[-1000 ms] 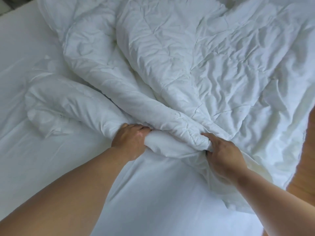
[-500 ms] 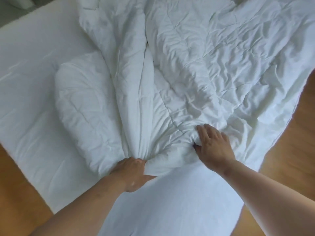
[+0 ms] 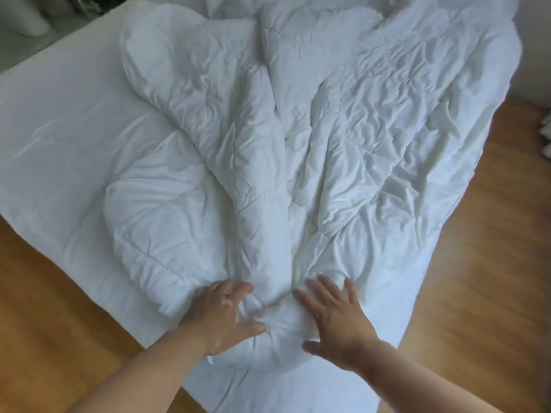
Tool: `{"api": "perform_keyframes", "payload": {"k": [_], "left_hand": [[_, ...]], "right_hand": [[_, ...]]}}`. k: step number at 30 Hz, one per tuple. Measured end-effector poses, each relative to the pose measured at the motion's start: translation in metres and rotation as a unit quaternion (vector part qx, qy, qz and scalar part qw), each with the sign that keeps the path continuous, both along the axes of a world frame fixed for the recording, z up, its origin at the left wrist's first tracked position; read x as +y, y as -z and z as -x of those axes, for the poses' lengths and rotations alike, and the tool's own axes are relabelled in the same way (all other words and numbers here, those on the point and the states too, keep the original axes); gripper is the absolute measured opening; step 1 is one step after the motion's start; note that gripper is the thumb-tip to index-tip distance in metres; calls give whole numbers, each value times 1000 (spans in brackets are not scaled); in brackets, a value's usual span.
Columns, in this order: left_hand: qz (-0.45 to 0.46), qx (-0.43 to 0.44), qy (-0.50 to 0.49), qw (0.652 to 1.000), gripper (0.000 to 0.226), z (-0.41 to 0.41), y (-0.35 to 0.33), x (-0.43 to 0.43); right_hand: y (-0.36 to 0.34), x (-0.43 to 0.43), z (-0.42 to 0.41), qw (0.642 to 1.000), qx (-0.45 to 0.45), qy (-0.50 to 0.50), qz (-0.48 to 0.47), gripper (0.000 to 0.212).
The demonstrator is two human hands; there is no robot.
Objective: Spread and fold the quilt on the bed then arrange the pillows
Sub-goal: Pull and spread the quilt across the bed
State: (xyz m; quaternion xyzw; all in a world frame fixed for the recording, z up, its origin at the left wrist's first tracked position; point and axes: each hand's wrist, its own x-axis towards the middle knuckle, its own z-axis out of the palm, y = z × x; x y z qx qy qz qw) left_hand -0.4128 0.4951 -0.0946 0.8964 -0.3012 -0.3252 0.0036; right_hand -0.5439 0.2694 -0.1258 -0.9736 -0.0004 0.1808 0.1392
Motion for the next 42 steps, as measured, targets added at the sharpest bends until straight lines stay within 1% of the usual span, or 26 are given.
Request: {"api": "perform_keyframes", "payload": {"k": [1,3,4,6,7,9,11,13,15,16,19,21,23,26,27,29,31,32,33,35,36,38,39,40,41,42], "left_hand": [[-34,0,38,999,98,-11,3,14],[-88,39,103,990,115,-34,8,39],[-110,57,146,982,121,-44,13,51],[-119,51,238,963,127,-71,26,71],[-106,36,271,956,124,-85,35,77],[-43,6,285,958,105,-103,57,85],[43,-20,252,967,77,-107,74,84],[91,-44,202,974,58,-102,78,75],[94,-53,159,981,47,-102,74,64],[71,-44,149,985,44,-104,70,59],[2,-13,140,990,49,-107,54,49],[-31,21,135,990,58,-100,42,46],[-46,65,106,991,69,-87,30,50],[-35,186,47,981,84,-54,11,59],[-19,232,42,972,80,-37,3,59],[12,327,28,944,61,-3,-12,52],[38,405,-19,913,52,29,-22,39],[44,420,-46,905,52,45,-23,33],[43,414,-68,907,56,59,-22,26],[16,355,-68,932,78,88,-16,15],[-8,322,-53,945,83,100,-11,12],[-49,272,-42,960,74,118,-4,8],[-54,270,-60,960,73,124,-3,7],[-56,273,-81,957,73,128,-6,5],[-58,274,-89,956,72,130,-8,4],[-64,276,-93,955,71,131,-11,5]], "right_hand": [[4,2,-4,999,39,12,-10,102],[14,5,-10,996,82,20,-2,102],[20,8,-13,996,88,28,0,100],[32,12,-22,995,79,60,-6,90],[36,12,-30,995,71,76,-11,84],[44,8,-43,992,63,107,-17,75],[51,5,-50,989,64,130,-30,68],[55,6,-50,983,58,159,-65,60],[57,7,-49,974,40,199,-102,52],[57,6,-49,970,32,214,-108,48],[52,5,-48,968,24,231,-92,40],[45,4,-42,969,28,235,-68,40],[37,0,-26,968,41,242,-48,43],[17,-12,9,962,59,255,-74,40],[11,-17,21,959,68,262,-86,40],[-4,-24,45,959,81,263,-68,47],[-8,-22,75,966,39,254,-8,65],[-9,-15,92,958,1,286,-3,74],[-4,-4,112,939,-28,342,-22,79],[3,31,146,875,-60,469,-106,83],[3,51,159,833,-71,526,-155,80],[0,92,181,723,-43,627,-287,65],[-9,111,187,653,-8,654,-383,64],[-18,130,190,582,5,653,-485,61],[-28,148,190,529,6,630,-568,52],[-28,164,188,512,-16,599,-615,42]]}}
